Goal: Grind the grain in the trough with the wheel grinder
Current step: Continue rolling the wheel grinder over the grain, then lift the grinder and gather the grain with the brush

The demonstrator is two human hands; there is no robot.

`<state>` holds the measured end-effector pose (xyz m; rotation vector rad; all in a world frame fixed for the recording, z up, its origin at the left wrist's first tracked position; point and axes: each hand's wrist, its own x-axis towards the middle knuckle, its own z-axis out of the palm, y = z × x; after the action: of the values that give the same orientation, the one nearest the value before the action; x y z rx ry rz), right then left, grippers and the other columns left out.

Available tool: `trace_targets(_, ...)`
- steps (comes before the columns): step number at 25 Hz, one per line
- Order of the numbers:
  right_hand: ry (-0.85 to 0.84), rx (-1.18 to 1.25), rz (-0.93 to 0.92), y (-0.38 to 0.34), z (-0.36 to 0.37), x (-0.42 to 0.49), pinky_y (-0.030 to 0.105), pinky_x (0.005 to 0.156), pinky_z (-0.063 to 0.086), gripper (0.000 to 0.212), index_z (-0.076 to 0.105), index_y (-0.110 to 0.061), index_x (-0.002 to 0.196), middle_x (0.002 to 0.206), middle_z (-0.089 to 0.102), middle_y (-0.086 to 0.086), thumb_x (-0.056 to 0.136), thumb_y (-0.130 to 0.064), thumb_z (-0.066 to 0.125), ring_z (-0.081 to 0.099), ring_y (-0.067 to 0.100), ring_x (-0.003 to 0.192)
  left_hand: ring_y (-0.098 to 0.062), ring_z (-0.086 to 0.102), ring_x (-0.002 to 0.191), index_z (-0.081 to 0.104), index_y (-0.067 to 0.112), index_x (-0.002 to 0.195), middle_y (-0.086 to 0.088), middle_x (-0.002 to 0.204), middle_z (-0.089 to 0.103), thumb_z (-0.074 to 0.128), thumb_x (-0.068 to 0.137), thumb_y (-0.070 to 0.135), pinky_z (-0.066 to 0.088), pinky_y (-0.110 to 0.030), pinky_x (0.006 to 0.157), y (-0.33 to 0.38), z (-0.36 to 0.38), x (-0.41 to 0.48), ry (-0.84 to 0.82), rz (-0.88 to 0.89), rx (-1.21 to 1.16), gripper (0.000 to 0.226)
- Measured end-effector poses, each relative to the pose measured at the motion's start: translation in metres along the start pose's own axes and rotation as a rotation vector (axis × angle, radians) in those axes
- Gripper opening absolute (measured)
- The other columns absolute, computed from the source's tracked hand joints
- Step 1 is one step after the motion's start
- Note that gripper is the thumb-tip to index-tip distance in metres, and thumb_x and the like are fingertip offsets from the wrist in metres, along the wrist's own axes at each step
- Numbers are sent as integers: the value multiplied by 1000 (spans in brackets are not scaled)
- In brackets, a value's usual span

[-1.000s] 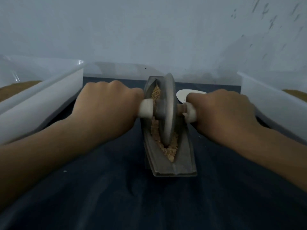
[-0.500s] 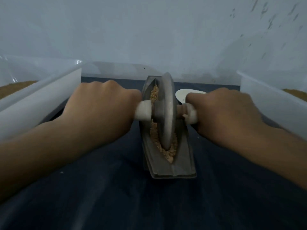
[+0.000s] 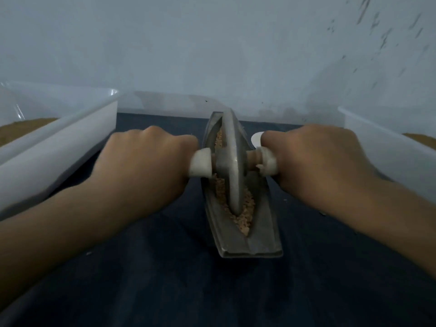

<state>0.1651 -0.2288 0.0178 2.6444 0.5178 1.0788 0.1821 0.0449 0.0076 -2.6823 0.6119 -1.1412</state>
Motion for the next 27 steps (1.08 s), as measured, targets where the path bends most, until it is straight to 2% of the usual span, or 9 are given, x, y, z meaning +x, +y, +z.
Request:
trace_targets(3,-57,-78,81,-3,18,30,22,48,21,16,54,-26,79,58,49,-1,75,-26,70,50,27,49,-17,25,38,48,28,72,5,54,33,64,72,30,19,-20,45,6,17,24,-63,-56,83,15)
trace_targets(5,-184,-8,208,-2,36,62,31,57,31,10,65,-26,97,88,65,8,88,-26,67,64,34,80,-31,59,62,62,23,91,-5,75,58,60,86,26,36,-32,53,9,32,60,-150,-140,53,6)
trace_targets(7,-232,5,255,2,51,78,34,61,33,14,66,-25,104,99,67,10,90,-23,64,65,36,90,-34,65,80,65,24,101,-8,90,63,57,90,26,41,-36,60,6,40,84,-243,-191,7,14)
trace_targets(11,15,-40,157,-3,55,54,27,50,15,18,61,-19,78,62,61,6,72,-14,77,59,32,54,-22,38,40,50,22,73,1,55,42,72,77,26,20,-24,45,13,40,43,-73,-172,32,23)
trace_targets(14,149,57,128,-3,50,55,33,57,26,25,55,-17,69,56,58,5,66,-7,78,56,32,52,-14,18,41,46,23,71,5,53,29,69,78,30,11,-23,46,14,39,34,-21,-196,34,25)
trace_targets(18,162,63,158,-5,55,45,49,102,29,23,63,-23,92,91,65,-2,74,-12,72,58,29,101,-15,27,42,41,24,72,5,55,35,64,82,31,15,-23,45,20,41,34,-50,-239,2,26)
trace_targets(20,138,89,191,1,52,44,57,116,16,55,60,-29,122,125,57,-2,72,-9,70,42,28,130,-19,39,46,43,24,76,3,59,42,63,86,32,21,-24,45,19,46,32,-59,-292,-65,24)
trace_targets(23,173,181,360,17,37,40,59,114,26,88,35,-30,150,150,36,7,73,-5,69,28,31,143,-19,45,52,46,25,76,3,63,48,61,87,32,25,-25,47,15,47,32,-31,-424,-208,19)
trace_targets(27,177,250,536,33,29,30,47,85,46,82,25,-23,148,131,47,10,81,-21,72,48,29,111,-13,42,52,51,28,76,8,63,50,62,83,32,26,-24,48,10,48,25,-41,-523,-314,14)
